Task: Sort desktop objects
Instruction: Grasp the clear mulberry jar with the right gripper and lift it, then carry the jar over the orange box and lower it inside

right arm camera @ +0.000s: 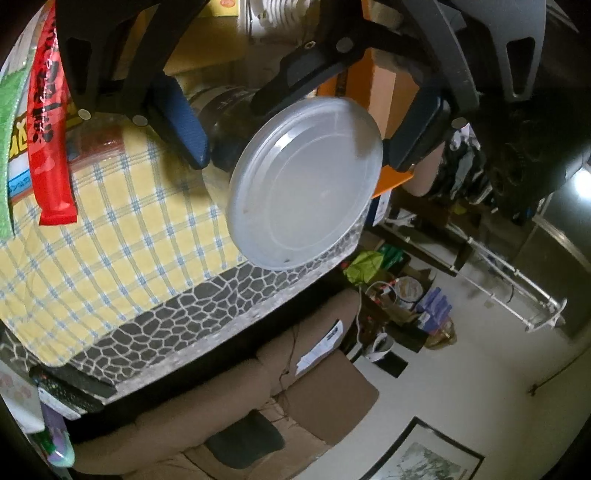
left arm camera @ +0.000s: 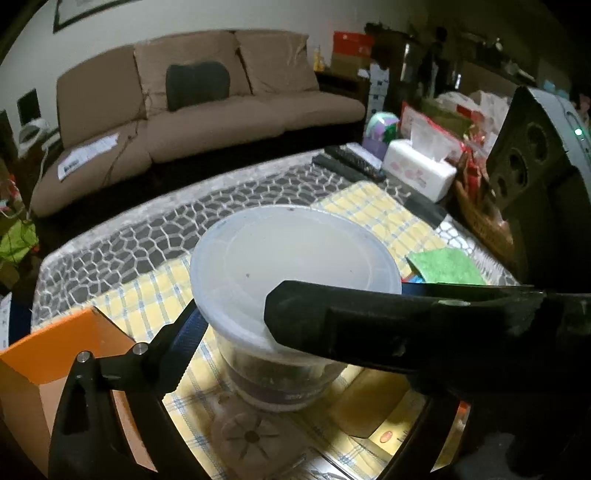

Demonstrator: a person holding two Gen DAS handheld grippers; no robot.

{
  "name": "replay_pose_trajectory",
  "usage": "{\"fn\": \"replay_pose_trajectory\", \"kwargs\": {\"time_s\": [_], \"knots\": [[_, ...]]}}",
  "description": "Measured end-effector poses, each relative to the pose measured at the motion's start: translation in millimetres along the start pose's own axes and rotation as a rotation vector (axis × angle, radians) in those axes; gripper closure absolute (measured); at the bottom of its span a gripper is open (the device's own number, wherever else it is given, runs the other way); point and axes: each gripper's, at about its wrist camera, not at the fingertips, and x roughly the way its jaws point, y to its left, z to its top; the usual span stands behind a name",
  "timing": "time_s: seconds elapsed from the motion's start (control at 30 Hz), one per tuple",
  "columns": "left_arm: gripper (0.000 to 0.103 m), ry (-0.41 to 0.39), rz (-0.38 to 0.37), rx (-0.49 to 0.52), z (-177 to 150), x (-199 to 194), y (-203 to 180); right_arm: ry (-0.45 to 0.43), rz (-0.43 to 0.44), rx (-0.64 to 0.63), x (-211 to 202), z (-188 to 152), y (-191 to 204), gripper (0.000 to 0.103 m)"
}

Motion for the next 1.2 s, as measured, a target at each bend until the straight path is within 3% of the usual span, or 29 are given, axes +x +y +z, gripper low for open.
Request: {"fn": "replay_pose_trajectory", "kwargs": {"time_s": [0.3, 0.63, 0.8, 0.93, 1.2], "knots": [[0.01, -0.1, 0.053, 0.056, 13, -69, -5, -0.038, 0.058, -0.081, -31, 6, 56, 0.0], [0.01, -0.169, 0.163, 0.014, -23, -162, 36, 0.041, 0.176, -0.198, -19, -26, 155, 0.0], [0.01, -0.136, 0.206, -0.038, -59, -195, 70, 0.13, 0.219, -0.217, 14, -49, 190, 0.0], [0.01, -0.074, 0.217, -0.085, -90, -200, 92, 0.238, 0.211, -0.223, 52, -77, 208, 0.0], [0.01, 0.052, 0.193, -0.137, -129, -167, 104, 0.41, 0.179, -0.113, 102, -115, 184, 0.0]]}}
